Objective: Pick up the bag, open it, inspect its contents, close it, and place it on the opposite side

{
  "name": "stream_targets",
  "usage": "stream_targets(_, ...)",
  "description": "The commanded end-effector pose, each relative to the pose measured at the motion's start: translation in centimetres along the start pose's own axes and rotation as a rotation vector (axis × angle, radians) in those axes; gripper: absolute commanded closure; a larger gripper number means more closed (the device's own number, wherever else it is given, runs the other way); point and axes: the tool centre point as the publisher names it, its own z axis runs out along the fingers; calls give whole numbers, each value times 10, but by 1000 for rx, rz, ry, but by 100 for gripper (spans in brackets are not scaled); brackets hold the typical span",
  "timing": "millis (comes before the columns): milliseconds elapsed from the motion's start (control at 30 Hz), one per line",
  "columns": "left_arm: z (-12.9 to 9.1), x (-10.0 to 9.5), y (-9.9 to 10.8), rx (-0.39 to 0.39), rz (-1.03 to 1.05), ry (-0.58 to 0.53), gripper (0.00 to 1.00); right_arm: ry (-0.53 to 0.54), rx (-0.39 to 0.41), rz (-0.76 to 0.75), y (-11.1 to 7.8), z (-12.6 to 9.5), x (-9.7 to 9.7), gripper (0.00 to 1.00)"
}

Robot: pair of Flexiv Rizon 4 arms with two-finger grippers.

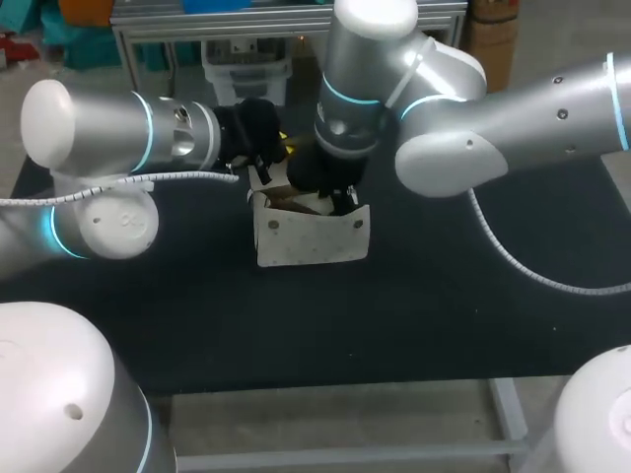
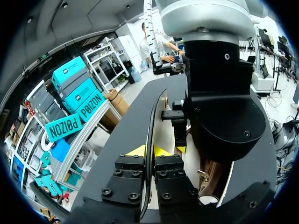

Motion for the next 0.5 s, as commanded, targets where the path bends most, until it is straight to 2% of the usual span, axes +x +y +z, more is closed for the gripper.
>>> stream_targets(33, -1, 0, 1, 9, 1, -2, 100, 38, 5, 0, 0, 9, -4, 14)
stream_targets(500, 0, 1, 2, 10, 2, 1, 100, 45, 7, 1, 0, 10, -4, 16)
